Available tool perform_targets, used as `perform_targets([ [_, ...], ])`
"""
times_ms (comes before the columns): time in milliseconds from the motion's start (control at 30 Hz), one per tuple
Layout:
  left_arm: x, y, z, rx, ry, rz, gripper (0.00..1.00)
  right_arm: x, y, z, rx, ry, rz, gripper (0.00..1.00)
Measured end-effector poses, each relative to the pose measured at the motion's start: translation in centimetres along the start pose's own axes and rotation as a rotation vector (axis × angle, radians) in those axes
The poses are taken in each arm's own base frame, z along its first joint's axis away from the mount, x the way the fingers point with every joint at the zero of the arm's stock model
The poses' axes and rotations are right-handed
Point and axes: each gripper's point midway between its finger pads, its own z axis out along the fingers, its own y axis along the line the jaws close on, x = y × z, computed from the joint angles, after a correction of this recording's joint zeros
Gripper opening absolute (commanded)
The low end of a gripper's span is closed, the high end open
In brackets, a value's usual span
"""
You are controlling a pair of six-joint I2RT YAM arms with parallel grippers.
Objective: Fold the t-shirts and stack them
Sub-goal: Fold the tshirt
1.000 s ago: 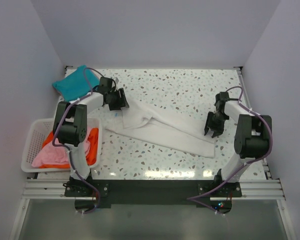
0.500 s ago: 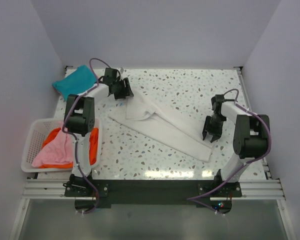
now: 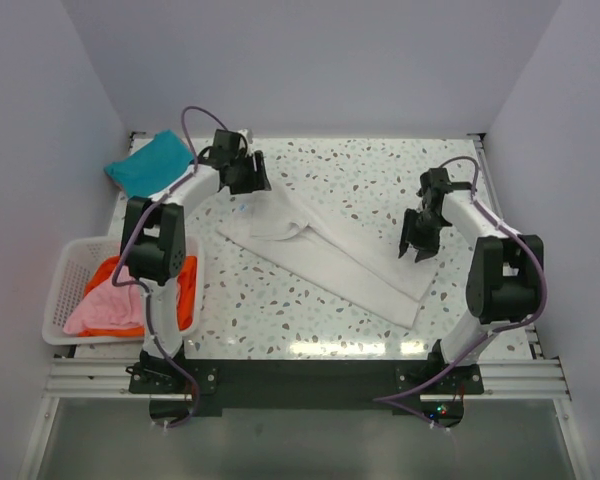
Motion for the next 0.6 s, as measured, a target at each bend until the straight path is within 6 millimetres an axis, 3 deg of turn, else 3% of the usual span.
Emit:
perform_targets([
  [133,1.9,-1.9,-2.2,0.027,0.015,0.009,0.65,-0.7,1.4,0.3,-0.068,-0.016,-0.032,0.49],
  [267,6.5,-2.9,-2.3,0.052,0.108,-0.018,0.65,0.0,2.1,2.0,-0.108,0.026,-0.044,0.49],
  [367,10.3,-2.0,-1.7,0.037,0.196,-0.059,0.65,1.4,2.2,3.2,-0.123,0.074,-0.048,0.49],
  [600,9.8,-1.9,-1.0,0.051,0.176,-0.086,0.65,3.5,2.5,4.1,-0.143,0.142,-0.062,0.49],
])
